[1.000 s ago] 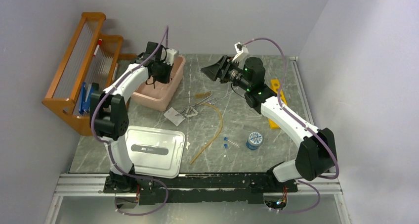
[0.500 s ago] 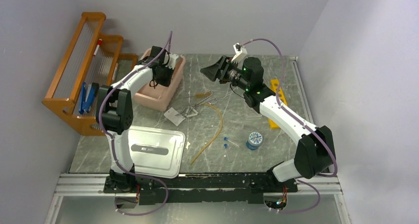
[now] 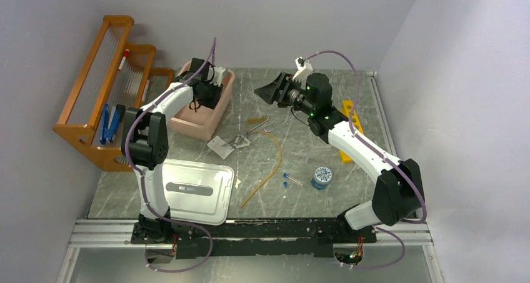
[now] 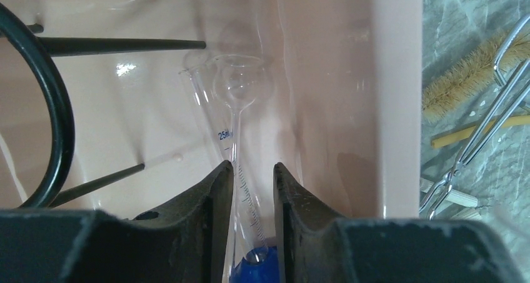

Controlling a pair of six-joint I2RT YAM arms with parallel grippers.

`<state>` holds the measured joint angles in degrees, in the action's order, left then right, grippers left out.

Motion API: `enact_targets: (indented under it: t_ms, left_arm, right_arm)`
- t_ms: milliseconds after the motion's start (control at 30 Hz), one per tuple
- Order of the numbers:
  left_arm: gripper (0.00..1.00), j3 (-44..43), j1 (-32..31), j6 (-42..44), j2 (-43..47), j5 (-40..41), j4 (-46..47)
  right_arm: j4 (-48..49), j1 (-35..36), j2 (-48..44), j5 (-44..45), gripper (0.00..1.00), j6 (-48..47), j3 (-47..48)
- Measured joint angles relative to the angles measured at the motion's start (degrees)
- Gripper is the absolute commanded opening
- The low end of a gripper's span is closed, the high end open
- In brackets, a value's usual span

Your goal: Organize the chemistry lab equipment

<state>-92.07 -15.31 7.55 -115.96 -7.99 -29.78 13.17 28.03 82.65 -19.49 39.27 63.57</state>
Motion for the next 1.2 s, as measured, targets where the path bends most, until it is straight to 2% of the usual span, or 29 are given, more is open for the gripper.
enact_targets:
  t_ms: [200,367,500,633,733,833,900,1067,1200]
  left_arm:
    - [0.4,-0.1,0.2,-1.2,0.9,-1.0,-0.3]
    - [0.46,-3.3,0.2,-2.6,4.6,-0.2,-2.9]
    - [0.54,-5.8,0.2,-4.3,10.7,1.4,-3.3]
    - [0.57,-4.9,-0.1,-7.8,18.4,1.1,-1.7]
    - [0.59,-1.3,-1.0,-10.7,24.7,-0.1,1.6]
    - [0.6,4.8,-2.3,-14.1,30.7,-2.6,5.7]
    - [0.6,9.2,-3.1,-16.6,33.8,-4.5,8.9]
    - [0.61,21.3,-4.8,-22.3,41.3,-7.8,15.0]
    - [0.62,25.3,-5.4,-23.6,44.8,-8.4,15.9]
  right_arm:
    - [-2.8,0.0,0.0,3.0,0.6,-0.4,0.0]
    - [-7.8,0.0,0.8,9.9,0.56,1.0,0.0]
    - [-14.1,1.0,4.3,16.7,0.53,4.6,0.2]
    - [-20.9,4.0,10.5,21.8,0.51,8.8,1.6]
    - [-24.2,7.0,14.8,23.6,0.51,12.4,2.7]
    - [-25.9,9.2,18.1,24.1,0.59,16.7,3.8]
    - [-27.2,9.9,20.4,24.2,0.6,19.4,5.4]
    - [-29.8,10.7,26.5,24.5,0.6,25.9,10.4]
    - [-31.8,11.5,29.6,26.0,0.56,29.6,13.4]
